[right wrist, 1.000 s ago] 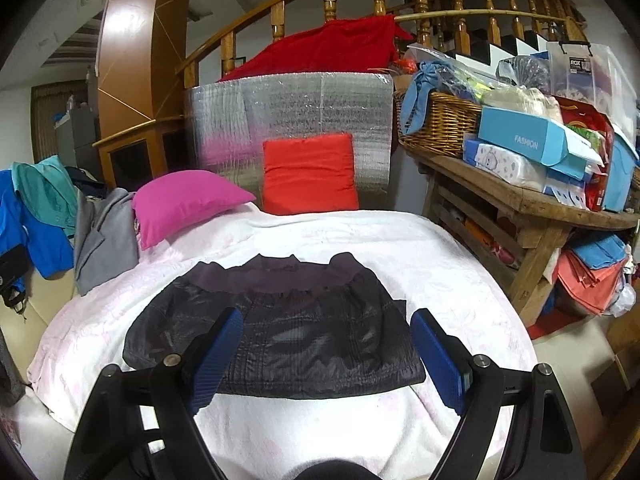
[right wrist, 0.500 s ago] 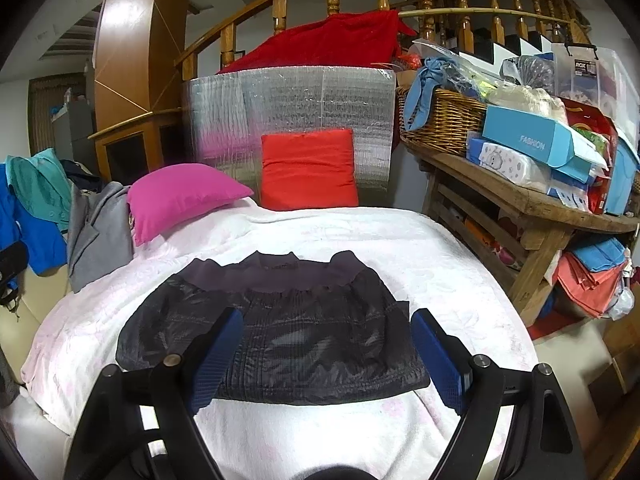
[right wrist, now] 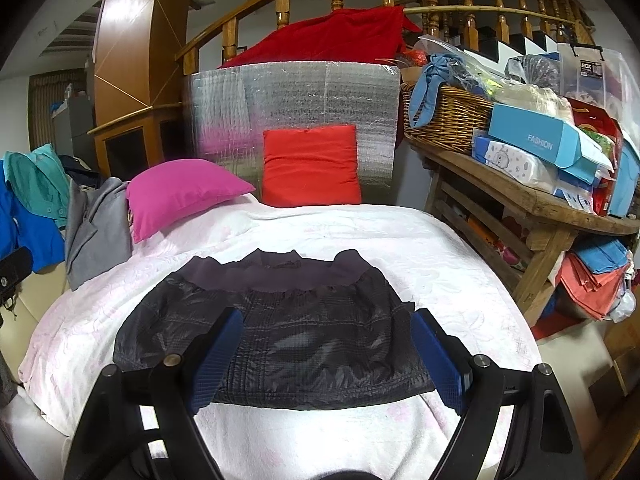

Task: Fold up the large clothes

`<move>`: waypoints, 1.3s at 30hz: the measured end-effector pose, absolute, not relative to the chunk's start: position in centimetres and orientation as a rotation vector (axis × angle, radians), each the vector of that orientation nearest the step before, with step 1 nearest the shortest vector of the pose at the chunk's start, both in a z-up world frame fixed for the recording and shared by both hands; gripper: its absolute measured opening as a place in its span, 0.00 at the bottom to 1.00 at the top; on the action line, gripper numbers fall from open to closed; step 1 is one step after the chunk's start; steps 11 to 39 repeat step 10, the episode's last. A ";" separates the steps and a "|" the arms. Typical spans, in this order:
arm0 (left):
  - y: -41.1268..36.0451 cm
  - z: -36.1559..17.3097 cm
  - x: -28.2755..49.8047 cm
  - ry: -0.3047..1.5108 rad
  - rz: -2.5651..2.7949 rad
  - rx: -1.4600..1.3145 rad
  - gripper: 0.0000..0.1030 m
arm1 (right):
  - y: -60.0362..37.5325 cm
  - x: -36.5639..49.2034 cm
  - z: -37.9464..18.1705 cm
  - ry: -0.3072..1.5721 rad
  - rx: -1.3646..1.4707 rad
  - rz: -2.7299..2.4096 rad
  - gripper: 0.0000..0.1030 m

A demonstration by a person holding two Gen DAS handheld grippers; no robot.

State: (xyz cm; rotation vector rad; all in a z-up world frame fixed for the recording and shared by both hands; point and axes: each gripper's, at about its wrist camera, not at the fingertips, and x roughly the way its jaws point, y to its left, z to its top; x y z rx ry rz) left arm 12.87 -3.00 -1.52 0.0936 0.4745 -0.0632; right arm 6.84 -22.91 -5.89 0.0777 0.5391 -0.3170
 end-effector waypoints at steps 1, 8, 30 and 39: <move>-2.9 -1.6 13.0 0.474 -0.065 0.092 0.94 | -22.9 6.9 -5.9 0.539 0.077 -0.319 0.86; -2.0 -2.4 15.1 0.484 -0.118 0.056 0.94 | -23.5 8.5 -5.7 0.539 0.089 -0.298 0.86; -0.8 -3.4 17.5 0.517 -0.135 0.017 0.94 | -25.0 9.8 -5.8 0.544 0.110 -0.295 0.86; -0.8 -3.4 17.5 0.517 -0.135 0.017 0.94 | -25.0 9.8 -5.8 0.544 0.110 -0.295 0.86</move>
